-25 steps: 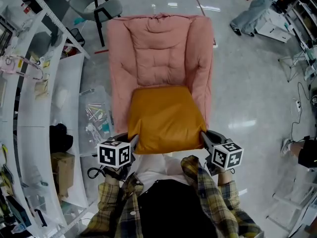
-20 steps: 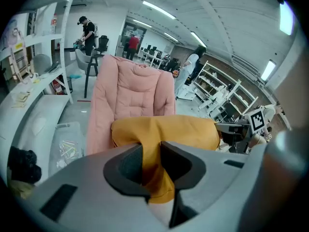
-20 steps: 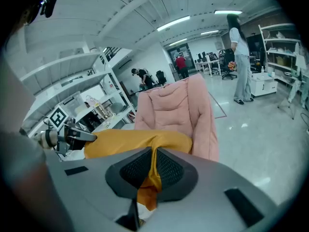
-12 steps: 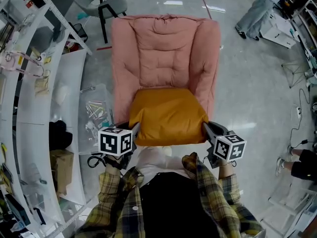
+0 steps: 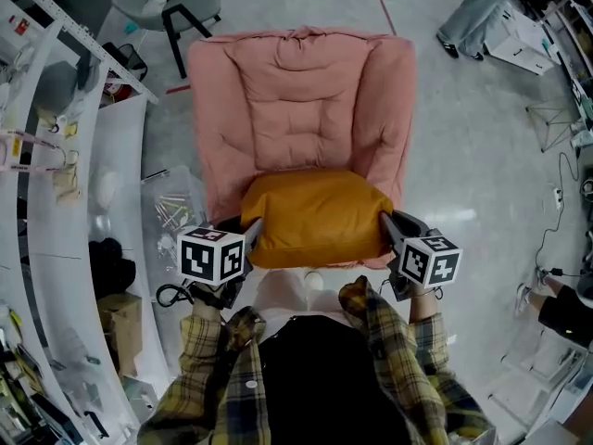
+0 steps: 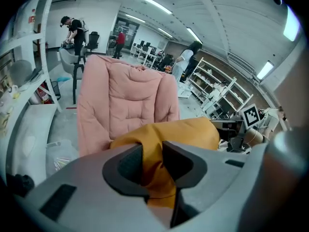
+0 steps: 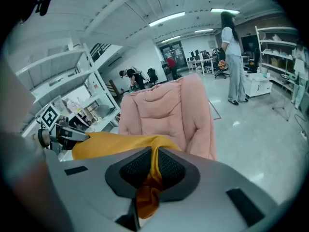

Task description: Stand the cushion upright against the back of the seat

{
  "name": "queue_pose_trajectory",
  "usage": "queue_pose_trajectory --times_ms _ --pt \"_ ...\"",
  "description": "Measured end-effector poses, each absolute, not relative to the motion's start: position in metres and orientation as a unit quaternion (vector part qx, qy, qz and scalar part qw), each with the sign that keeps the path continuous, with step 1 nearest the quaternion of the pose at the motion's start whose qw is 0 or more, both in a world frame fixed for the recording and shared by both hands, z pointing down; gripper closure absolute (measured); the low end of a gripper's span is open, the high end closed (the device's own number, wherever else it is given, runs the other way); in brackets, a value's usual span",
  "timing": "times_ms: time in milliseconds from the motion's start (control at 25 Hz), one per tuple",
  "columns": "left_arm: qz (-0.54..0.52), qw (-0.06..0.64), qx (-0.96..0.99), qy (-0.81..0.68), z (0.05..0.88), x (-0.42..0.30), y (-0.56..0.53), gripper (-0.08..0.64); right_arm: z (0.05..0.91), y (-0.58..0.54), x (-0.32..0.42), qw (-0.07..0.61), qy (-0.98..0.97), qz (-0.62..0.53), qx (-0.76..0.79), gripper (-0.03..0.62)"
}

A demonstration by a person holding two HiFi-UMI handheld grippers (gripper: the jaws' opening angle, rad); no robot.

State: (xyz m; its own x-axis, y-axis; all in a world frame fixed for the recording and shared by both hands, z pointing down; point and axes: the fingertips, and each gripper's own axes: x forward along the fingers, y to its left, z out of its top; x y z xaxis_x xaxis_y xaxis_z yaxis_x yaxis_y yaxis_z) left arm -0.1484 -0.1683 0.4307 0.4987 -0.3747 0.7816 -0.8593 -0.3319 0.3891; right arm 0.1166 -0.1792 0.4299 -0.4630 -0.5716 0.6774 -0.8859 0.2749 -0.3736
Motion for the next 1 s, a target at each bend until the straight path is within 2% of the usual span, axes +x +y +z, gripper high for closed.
queue_pose_trajectory --times_ms 600,1000 --pt "0.282 0.440 0.778 -0.350 0.444 -0.150 -0.320 0.448 0.435 -0.335 0.110 0.164 -0.737 0.379 0.535 0.548" --pt "0.245 0.452 0.777 -0.363 0.460 -0.165 -0.417 0.446 0.451 -0.434 0.094 0.173 -0.729 0.386 0.538 0.546"
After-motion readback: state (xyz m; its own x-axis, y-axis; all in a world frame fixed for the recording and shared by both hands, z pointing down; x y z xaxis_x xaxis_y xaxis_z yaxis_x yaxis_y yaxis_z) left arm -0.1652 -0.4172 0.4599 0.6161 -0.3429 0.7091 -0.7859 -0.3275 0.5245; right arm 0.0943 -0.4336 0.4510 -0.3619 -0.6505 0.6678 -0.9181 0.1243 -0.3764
